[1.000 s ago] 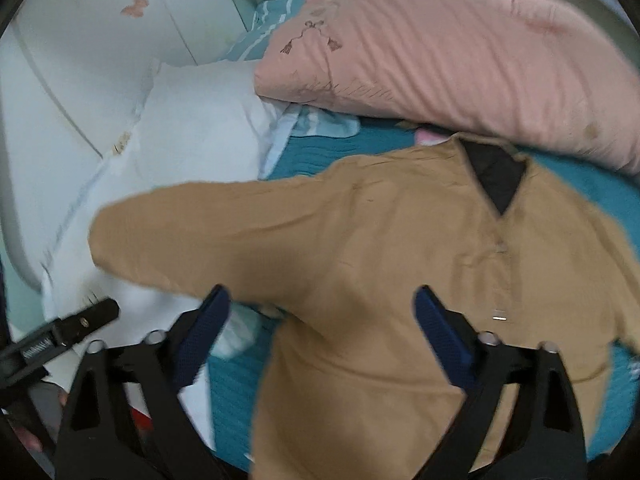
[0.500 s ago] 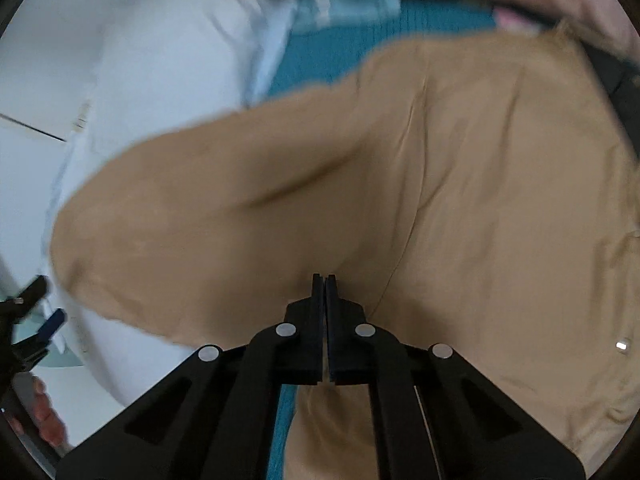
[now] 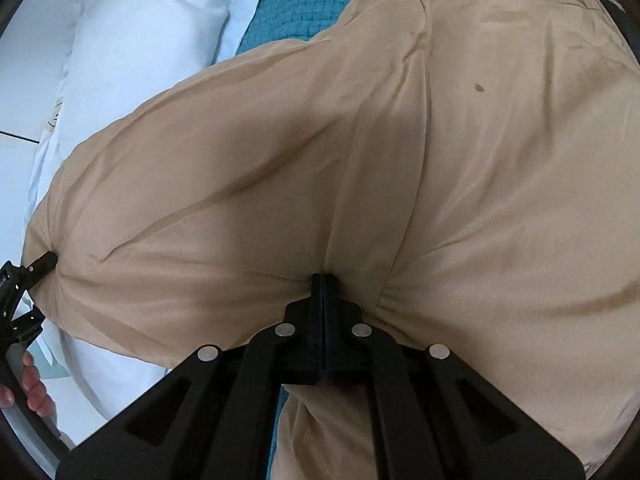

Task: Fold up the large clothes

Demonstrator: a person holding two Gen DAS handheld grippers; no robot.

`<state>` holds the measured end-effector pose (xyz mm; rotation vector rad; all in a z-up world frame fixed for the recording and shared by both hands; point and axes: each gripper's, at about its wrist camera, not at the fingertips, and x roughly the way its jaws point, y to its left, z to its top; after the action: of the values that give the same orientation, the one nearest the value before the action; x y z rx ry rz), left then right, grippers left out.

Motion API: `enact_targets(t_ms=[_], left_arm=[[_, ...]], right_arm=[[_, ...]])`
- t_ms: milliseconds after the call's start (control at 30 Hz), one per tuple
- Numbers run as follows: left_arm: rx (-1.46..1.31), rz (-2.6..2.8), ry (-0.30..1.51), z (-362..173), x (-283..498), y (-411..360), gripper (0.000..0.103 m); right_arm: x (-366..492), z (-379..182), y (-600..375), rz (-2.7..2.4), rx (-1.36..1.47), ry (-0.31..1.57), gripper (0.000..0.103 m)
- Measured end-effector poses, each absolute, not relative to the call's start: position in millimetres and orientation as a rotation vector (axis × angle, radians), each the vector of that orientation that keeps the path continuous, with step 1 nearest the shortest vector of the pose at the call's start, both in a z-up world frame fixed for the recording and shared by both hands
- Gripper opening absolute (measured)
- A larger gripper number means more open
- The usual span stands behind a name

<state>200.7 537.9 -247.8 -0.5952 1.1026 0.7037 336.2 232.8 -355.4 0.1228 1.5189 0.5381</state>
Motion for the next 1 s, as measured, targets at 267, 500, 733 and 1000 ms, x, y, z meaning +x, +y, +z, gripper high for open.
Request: enact_targets(t_ms=[267,500,733,1000], left_arm=[[-0.556,0.641,1.088,-221,208,516,0.013],[-0.483,0.604,1.052,-194,208,484,0.013],[-0.421,0.521,1.016,-160,215,430,0.013],[-0.343,0.388,0.992,-126,232,339,0.013]], right_arm=[[319,-327,227,0.536,0.113,1.493,0.000],[307,-294,204,0.554,0.152,1.455,0.002],[306,-261,165,0.549,0.184,1.391,0.002],[286,-222,65,0.482,0.262,1.306,0.005]])
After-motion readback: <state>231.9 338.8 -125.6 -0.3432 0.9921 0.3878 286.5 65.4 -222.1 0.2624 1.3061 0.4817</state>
